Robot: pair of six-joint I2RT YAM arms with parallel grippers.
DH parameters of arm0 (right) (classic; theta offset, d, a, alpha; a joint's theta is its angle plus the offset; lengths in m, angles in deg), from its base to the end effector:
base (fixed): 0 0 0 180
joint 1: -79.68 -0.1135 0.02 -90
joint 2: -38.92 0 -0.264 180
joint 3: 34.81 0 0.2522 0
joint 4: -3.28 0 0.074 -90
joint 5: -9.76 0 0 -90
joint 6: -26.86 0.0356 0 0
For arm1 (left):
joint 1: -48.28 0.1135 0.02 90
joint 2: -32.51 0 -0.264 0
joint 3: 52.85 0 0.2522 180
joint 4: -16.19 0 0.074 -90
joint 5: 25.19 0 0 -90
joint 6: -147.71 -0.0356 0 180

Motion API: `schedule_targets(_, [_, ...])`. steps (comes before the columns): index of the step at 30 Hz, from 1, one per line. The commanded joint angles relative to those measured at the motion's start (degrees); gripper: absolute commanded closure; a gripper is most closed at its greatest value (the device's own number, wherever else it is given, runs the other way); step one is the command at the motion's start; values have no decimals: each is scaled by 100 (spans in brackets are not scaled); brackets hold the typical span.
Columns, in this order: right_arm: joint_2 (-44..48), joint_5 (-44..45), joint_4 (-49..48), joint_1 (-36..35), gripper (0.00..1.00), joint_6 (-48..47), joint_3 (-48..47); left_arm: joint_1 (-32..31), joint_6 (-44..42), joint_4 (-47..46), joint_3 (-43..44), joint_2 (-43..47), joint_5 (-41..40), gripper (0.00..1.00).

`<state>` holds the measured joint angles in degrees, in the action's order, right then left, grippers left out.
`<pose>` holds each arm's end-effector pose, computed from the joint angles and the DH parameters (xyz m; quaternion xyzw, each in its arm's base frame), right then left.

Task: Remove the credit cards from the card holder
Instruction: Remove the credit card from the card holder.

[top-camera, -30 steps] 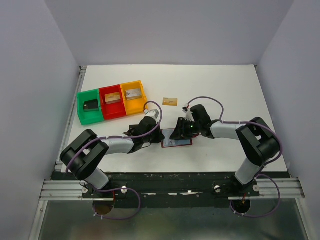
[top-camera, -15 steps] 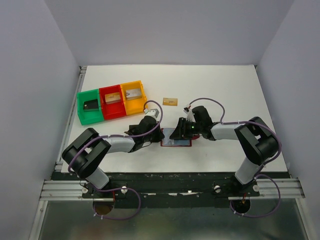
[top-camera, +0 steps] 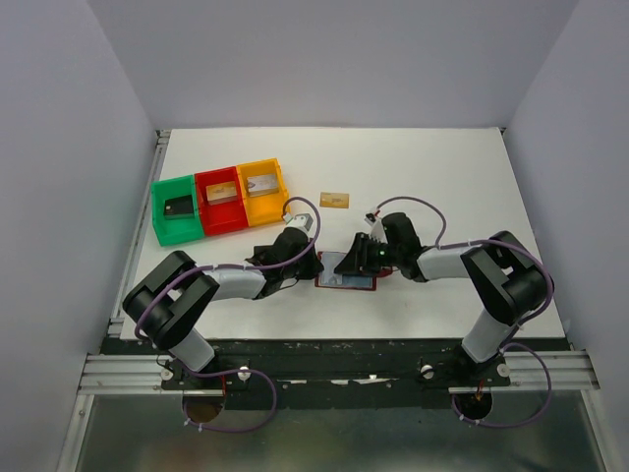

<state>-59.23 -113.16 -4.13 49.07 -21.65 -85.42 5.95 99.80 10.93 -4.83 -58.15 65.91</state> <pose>0.2545 0.1730 0.1218 -0.0365 0.8770 0.4457 0.1757 0.2181 -0.1996 0.1401 0.0061 0.8964 -0.3041 0.3225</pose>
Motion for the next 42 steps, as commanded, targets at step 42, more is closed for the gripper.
schedule_targets(42, [-424,-820,-1513,240,55,869,177,-83,-16,-382,-139,-357,856,100])
